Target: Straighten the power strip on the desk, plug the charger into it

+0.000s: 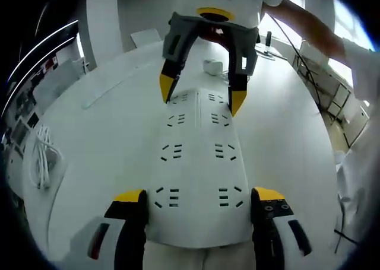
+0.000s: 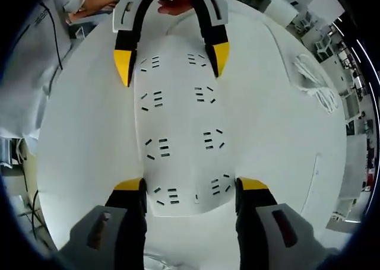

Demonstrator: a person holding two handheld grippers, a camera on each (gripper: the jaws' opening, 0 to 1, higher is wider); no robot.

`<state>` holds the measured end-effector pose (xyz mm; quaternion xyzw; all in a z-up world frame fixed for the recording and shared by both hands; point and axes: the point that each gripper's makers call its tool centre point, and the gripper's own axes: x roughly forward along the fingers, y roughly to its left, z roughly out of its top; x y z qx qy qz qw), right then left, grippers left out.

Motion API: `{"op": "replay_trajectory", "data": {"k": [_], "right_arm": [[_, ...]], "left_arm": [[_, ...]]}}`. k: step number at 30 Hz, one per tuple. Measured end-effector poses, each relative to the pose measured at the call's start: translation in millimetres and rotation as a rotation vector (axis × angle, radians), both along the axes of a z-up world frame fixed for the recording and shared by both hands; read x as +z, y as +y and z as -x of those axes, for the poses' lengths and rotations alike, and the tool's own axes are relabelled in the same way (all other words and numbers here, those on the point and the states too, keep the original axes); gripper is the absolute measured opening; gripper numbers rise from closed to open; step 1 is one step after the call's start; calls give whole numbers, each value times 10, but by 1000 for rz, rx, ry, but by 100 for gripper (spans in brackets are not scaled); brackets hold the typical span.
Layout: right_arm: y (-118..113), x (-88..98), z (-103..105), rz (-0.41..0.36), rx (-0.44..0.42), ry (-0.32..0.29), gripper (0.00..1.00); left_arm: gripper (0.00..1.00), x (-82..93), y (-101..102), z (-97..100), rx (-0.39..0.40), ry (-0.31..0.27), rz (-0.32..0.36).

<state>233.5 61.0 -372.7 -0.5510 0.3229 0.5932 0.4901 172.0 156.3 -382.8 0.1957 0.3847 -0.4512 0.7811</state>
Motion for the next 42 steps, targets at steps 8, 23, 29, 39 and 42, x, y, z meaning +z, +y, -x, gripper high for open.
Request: {"op": "replay_trajectory", "data": {"k": [8, 23, 29, 39, 42], "right_arm": [[-43, 4, 63, 20, -54, -14, 59], [-102, 24, 101, 22, -88, -14, 57], [-108, 26, 114, 17, -100, -22, 57], [-123, 28, 159, 9, -117, -29, 57], [-128, 32, 183, 14, -123, -36, 56]], "left_arm": [[73, 3, -7, 0, -46, -1, 11], [73, -1, -30, 11, -90, 0, 16], [73, -4, -32, 11, -94, 0, 8], [73, -5, -45, 11, -108, -4, 6], [73, -4, -48, 12, -117, -4, 8]]}}
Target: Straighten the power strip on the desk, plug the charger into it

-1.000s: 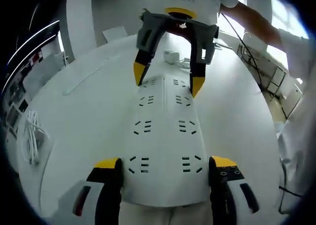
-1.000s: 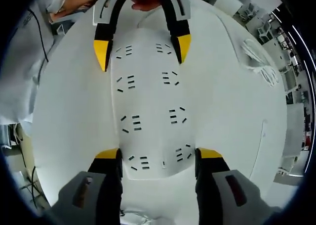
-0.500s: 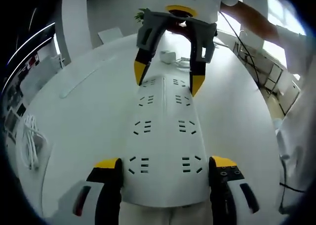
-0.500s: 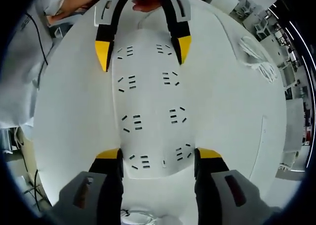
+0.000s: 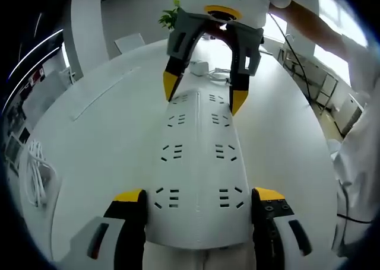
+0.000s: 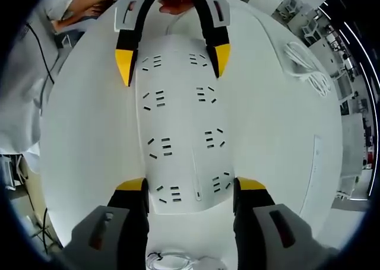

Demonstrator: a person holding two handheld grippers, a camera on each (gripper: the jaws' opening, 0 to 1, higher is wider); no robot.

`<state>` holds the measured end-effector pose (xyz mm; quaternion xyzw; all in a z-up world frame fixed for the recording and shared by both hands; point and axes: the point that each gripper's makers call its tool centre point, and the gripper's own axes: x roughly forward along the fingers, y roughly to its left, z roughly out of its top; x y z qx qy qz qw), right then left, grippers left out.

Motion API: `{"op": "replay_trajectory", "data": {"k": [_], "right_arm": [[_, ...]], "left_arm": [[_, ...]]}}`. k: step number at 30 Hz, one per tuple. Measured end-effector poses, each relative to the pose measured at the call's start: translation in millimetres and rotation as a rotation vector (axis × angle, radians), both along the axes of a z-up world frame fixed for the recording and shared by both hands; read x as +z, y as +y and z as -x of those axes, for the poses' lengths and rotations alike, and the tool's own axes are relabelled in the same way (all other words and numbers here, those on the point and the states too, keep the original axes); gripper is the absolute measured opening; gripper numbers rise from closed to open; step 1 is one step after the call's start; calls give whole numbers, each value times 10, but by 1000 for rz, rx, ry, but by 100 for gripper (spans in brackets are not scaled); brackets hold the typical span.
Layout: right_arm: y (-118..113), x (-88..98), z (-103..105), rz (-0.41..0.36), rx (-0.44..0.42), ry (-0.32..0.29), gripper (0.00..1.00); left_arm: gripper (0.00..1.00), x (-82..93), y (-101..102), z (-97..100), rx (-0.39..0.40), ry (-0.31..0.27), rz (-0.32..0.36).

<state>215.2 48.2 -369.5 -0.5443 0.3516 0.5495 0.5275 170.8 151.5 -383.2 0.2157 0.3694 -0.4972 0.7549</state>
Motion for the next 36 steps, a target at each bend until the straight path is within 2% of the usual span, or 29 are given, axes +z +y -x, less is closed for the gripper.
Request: {"op": "replay_trajectory", "data": {"k": [7, 11, 19, 27, 36], "right_arm": [[-18, 37, 100, 10, 6, -36, 52], [-33, 70, 107, -15, 1, -15, 49], [2, 45, 55, -22, 42, 15, 53], [-6, -72, -11, 31, 4, 72, 62], [-19, -101, 24, 75, -3, 83, 62]], "left_arm": [[73, 0, -2, 6, -2, 1, -8], [73, 2, -5, 8, -3, 1, -10], [73, 2, -10, 4, -4, 2, -17], [73, 2, -10, 8, -10, 2, -18], [73, 2, -13, -6, -27, 3, -16]]}}
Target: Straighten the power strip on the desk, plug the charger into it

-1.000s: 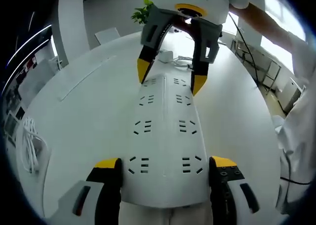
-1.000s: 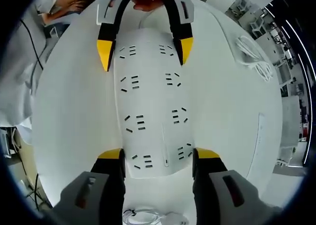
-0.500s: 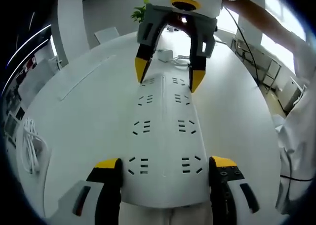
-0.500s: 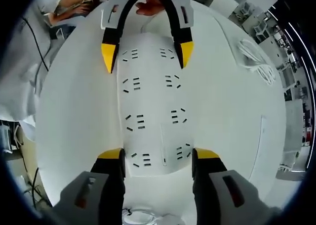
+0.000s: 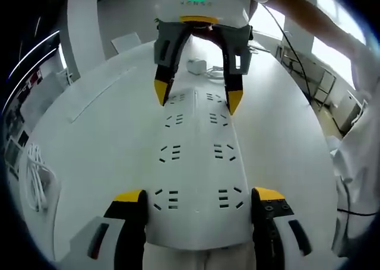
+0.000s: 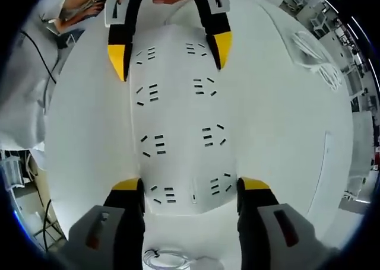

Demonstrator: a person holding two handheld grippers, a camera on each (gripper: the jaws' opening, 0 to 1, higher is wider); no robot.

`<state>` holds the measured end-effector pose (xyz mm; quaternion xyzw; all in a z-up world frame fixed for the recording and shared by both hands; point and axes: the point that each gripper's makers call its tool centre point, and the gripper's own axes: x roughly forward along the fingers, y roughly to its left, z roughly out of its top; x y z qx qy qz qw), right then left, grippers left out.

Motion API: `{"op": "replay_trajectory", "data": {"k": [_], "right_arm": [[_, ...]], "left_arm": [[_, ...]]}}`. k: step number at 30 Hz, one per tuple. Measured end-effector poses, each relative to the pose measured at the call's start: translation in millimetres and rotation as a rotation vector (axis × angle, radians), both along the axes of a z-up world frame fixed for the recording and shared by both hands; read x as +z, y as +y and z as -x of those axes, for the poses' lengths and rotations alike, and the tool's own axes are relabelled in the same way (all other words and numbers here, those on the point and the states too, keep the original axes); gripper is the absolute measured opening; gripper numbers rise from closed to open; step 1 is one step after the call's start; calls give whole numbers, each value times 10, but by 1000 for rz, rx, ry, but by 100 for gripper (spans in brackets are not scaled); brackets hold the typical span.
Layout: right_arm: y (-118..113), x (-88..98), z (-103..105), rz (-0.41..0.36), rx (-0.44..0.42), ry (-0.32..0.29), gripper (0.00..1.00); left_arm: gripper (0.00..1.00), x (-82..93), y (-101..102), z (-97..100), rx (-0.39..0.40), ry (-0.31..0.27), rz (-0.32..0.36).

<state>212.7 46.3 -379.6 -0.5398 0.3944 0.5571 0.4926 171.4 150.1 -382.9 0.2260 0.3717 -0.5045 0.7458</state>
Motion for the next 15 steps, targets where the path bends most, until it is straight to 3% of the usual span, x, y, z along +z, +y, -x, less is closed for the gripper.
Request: {"op": "replay_trajectory", "data": {"k": [15], "right_arm": [[-38, 13, 126, -4, -90, -1, 62]], "left_arm": [[73, 6, 1, 30, -80, -2, 12]]}}
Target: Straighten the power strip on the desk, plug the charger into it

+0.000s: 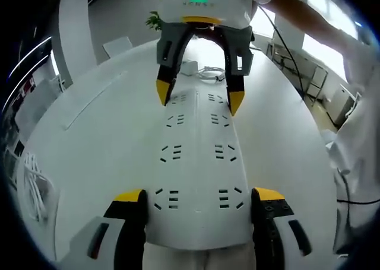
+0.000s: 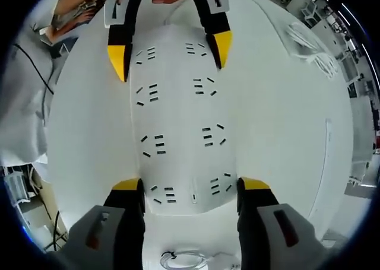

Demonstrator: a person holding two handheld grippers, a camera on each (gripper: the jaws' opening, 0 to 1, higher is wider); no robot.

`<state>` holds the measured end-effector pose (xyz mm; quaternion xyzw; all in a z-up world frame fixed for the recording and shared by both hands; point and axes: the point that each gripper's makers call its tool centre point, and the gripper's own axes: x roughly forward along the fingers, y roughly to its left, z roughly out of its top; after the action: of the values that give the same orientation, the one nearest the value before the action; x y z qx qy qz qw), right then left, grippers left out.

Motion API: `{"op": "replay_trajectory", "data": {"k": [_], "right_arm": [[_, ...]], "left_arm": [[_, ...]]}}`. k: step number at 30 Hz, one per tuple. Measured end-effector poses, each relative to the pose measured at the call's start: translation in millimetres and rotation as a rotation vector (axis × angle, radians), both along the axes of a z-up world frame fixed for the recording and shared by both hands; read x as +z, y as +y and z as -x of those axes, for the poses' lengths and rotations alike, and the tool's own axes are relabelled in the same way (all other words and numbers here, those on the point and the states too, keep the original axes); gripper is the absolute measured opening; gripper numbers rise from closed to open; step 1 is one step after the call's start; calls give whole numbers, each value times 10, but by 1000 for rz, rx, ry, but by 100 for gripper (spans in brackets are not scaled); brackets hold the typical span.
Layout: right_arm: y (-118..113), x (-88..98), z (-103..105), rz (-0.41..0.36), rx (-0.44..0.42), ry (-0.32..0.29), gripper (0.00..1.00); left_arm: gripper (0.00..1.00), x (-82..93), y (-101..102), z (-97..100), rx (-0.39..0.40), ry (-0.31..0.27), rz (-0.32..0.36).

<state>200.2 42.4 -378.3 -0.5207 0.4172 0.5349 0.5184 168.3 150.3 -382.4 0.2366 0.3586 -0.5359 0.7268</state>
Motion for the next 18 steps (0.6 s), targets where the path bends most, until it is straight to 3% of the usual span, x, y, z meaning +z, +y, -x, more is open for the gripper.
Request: {"op": "replay_trajectory", "data": {"k": [18], "right_arm": [[-69, 6, 177, -12, -119, -2, 62]], "left_arm": [[73, 7, -47, 32, -112, -3, -3]]}}
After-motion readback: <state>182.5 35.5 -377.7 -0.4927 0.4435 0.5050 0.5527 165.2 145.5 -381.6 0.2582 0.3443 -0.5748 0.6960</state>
